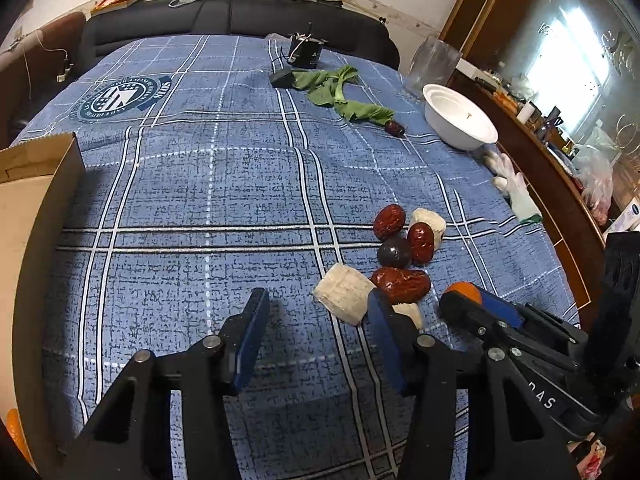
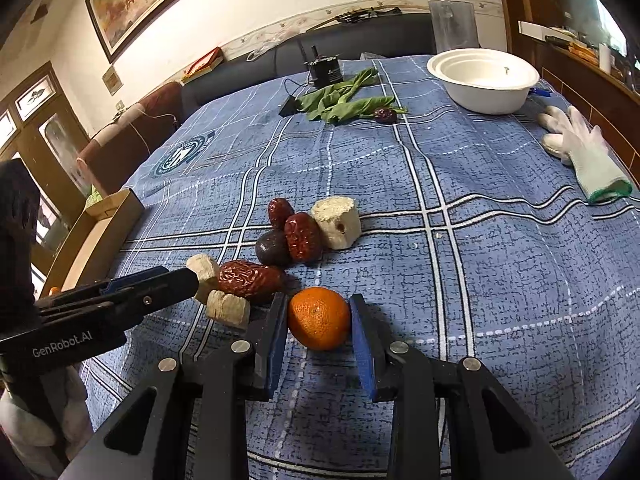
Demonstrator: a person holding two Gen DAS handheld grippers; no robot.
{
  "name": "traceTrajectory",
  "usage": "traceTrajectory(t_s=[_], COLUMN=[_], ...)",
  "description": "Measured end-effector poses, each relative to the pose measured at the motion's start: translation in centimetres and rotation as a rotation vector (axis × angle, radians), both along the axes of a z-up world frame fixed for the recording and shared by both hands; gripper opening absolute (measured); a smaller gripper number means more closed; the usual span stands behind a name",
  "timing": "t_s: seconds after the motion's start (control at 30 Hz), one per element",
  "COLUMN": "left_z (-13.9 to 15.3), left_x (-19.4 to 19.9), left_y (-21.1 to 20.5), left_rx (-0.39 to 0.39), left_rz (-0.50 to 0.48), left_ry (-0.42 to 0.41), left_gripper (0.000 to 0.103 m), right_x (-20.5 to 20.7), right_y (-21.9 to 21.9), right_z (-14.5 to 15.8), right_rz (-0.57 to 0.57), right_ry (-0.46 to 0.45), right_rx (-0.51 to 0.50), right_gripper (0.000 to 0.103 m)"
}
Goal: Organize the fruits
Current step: 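Grasp the small mandarin with the right tool while the left tool grasps a white chunk, then carry the mandarin and white chunk into the box and open both tools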
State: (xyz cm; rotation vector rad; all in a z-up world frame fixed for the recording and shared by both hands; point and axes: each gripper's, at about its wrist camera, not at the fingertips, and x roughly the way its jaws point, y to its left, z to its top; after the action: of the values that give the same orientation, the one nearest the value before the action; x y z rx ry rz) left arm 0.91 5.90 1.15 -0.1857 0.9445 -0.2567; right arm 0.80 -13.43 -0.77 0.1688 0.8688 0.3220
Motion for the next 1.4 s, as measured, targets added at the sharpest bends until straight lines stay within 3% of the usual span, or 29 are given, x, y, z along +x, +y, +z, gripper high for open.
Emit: traceTrajectory(t_s=[0.23, 0.27, 0.3, 0.33, 0.5, 0.7, 1.1, 1.23, 1.4], left_z=[-0.1, -0.2, -0.3, -0.5, -0.3, 2.0, 5.3, 5.9, 5.9], left_x=[0.6, 0.9, 1.1, 1.2, 0.5, -2.1, -8.9, -10.4, -10.0], left_y=[-1.7, -1.6, -1.5, -1.4, -1.0, 1.1, 10.7, 15.9, 21.2], left_rx=[0.029, 0.025, 0.013, -0.023, -0.029, -0.059, -0.044, -0.01, 0.035], left_rz=[-0.064, -0.067, -0.067, -0.081, -0.052, 0.025, 0.249, 0.346, 0.428], left_ry=[-0.046, -0.046, -0.039, -0.031, -0.026, -0.062, -0.113, -0.11, -0.066], left_gripper=[0.05, 0.048, 0.035, 0.031, 0.031, 0.031, 0.031, 0.031, 0.031], right_x=[-0.2, -0.2, -0.2, -0.2, -0.5, -0.8, -1.3, -2.4, -3.6], right_y=[-0.2, -0.3, -0.3, -0.3, -0.2, 0.5, 1.0, 2.7, 8.6], right_z=[0.0, 0.0, 0.1, 0.1, 0.3, 0.5, 1.1, 2.8, 6.3], right_rz=[-0.012, -0.014, -0.016, -0.018, -0.011, 0.001, 0.001, 0.059, 0.206], right_ry=[-0.001, -0.001, -0.002, -0.004, -0.021, -0.044, -0.082, -0.065, -0.086], right_rx=[0.008, 0.009, 0.01, 0.011, 0.01, -0.007, -0.054, -0.022, 0.013], right_gripper=[0.033, 0.033, 0.033, 0.033, 0.032, 0.032, 0.033, 0.033, 0.033])
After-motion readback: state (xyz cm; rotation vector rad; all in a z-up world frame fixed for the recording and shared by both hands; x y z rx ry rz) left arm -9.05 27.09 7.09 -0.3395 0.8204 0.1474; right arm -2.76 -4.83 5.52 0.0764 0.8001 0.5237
